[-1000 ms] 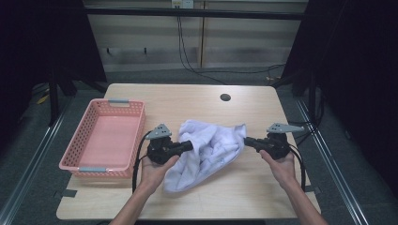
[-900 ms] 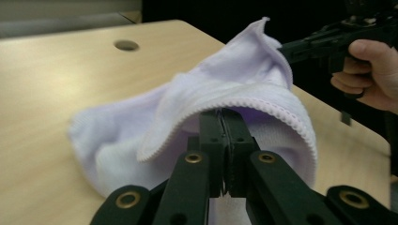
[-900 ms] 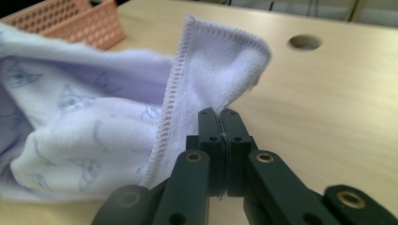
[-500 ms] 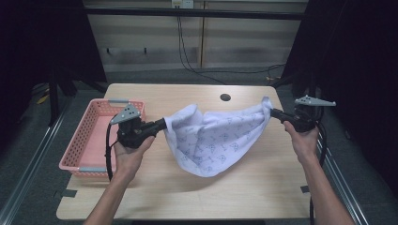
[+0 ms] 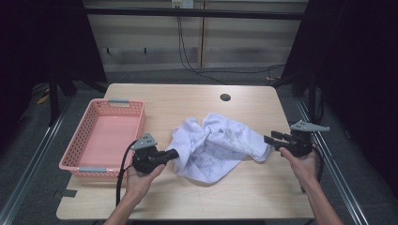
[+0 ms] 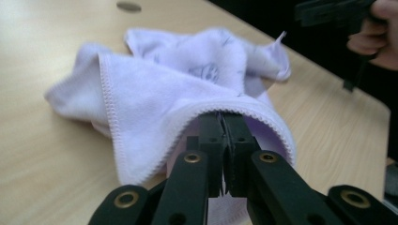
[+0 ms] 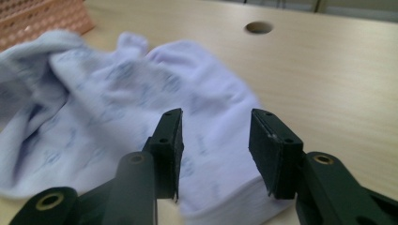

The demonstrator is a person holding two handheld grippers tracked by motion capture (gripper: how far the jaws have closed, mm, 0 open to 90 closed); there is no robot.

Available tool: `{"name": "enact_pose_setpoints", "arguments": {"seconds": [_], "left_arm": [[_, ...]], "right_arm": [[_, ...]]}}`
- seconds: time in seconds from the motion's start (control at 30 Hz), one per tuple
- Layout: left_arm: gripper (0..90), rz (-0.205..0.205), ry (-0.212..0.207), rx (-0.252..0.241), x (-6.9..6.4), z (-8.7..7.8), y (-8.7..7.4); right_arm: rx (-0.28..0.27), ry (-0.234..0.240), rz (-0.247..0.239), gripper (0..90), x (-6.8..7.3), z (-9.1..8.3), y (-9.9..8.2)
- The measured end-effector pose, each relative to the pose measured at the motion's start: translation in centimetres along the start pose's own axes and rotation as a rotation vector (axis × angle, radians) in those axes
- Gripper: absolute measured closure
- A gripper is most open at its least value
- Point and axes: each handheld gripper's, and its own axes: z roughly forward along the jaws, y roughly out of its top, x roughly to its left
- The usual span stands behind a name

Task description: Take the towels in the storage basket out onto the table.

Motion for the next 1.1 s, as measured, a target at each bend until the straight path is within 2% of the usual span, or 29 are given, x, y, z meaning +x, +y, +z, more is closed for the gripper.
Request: {"name": "enact_pose_setpoints", "arguments": {"seconds": [0.03,0.07,0.1,0.13,0.17,0.2,0.23,0.27,0.3,0.33,0.37,0.43,0.5,0.53,0.57,0.6,0.63,0.67,0.7,0.73,0.77,0.83,0.87,0.93,0.97,1.0,1.03,1.07,1.1], "left_arm": [[87.4,-0.001,0.006,0.014,0.0,0.4,-0.4],[87.4,-0.001,0.007,0.020,0.1,0.8,-0.7],[86.9,0.004,0.007,0.045,0.0,1.6,-1.1],[85.6,0.015,0.015,0.056,0.0,2.0,-1.3],[82.4,0.015,0.015,0.056,0.0,2.0,-1.3],[80.3,0.021,0.003,0.063,0.0,2.4,-1.5],[80.3,0.020,-0.008,0.069,0.0,2.7,-1.6],[77.1,0.018,0.005,0.080,-0.1,3.0,-1.8],[66.3,0.015,0.015,0.098,-0.3,3.5,-2.1],[65.3,0.015,0.015,0.098,-0.3,3.5,-2.1],[65.3,0.022,0.007,0.114,-0.4,3.6,-2.3],[60.5,0.026,-0.007,0.130,-0.8,3.4,-2.5],[58.6,0.055,-0.007,0.138,-1.0,2.6,-2.6],[57.7,0.054,-0.004,0.135,-0.9,2.1,-2.7],[56.0,0.027,-0.014,0.143,-0.5,1.7,-3.1],[56.0,0.027,-0.014,0.143,-0.5,1.7,-3.1],[56.0,0.038,0.000,0.164,-0.4,1.4,-3.5],[55.9,0.046,0.006,0.183,-0.4,1.3,-3.9],[57.2,0.052,0.018,0.197,-0.3,0.9,-4.2],[61.0,0.052,0.018,0.197,-0.3,0.9,-4.2],[61.0,0.048,0.009,0.187,-0.2,0.5,-4.1],[68.9,0.051,0.023,0.169,-0.1,0.1,-3.9],[70.0,0.027,0.022,0.158,0.2,-0.1,-3.8],[70.0,0.020,0.028,0.151,0.3,-0.2,-3.8],[70.0,0.016,0.024,0.150,0.4,-0.3,-3.8],[69.9,0.013,0.028,0.142,0.5,-0.5,-3.7],[69.8,0.011,0.031,0.131,0.6,-0.7,-3.6],[69.8,0.002,0.025,0.117,0.6,-0.9,-3.6],[69.8,-0.005,0.021,0.094,0.6,-1.2,-3.4]], "right_arm": [[0.015,0.018,-0.011,55.4,0.6,0.1,-0.3],[0.015,0.018,-0.011,55.4,0.6,0.1,-0.3],[-0.002,0.065,-0.005,54.8,1.8,0.1,-0.8],[-0.003,0.103,0.005,54.6,2.4,0.1,-1.0],[-0.003,0.103,0.005,54.6,2.4,0.1,-1.0],[0.010,0.124,-0.021,53.3,3.9,0.4,-1.1],[0.010,0.124,-0.021,53.3,3.9,0.4,-1.1],[0.015,0.142,-0.023,52.9,4.4,0.6,-1.1],[0.026,0.175,-0.043,52.4,6.1,1.4,-1.2],[0.026,0.175,-0.043,52.4,6.1,1.4,-1.2],[0.030,0.194,-0.045,52.3,6.6,1.8,-1.2],[0.055,0.230,-0.096,52.2,8.8,2.7,-1.2],[0.054,0.279,-0.110,51.5,10.6,3.4,-0.9],[0.050,0.303,-0.118,50.9,11.4,3.7,-0.8],[0.060,0.337,-0.139,49.9,12.9,4.5,-0.5],[0.060,0.337,-0.139,49.9,12.9,4.5,-0.5],[0.066,0.346,-0.148,49.3,13.4,4.9,-0.4],[0.071,0.370,-0.143,48.4,14.3,5.6,-0.2],[0.076,0.394,-0.158,47.3,15.7,6.9,0.0],[0.076,0.394,-0.158,47.3,15.7,6.9,0.0],[0.078,0.405,-0.162,46.5,16.1,7.3,0.1],[0.078,0.444,-0.178,43.5,18.0,9.0,0.5],[0.087,0.450,-0.180,42.5,18.3,9.4,0.5],[0.097,0.458,-0.180,42.4,18.7,10.1,0.5],[0.117,0.449,-0.182,44.2,19.1,10.8,0.3],[0.133,0.426,-0.189,57.0,19.3,11.4,0.0],[0.142,0.413,-0.199,73.6,19.3,11.9,-0.4],[0.144,0.414,-0.182,82.3,19.0,12.0,-0.6],[0.136,0.409,-0.156,87.1,18.1,11.4,-0.6]]}}
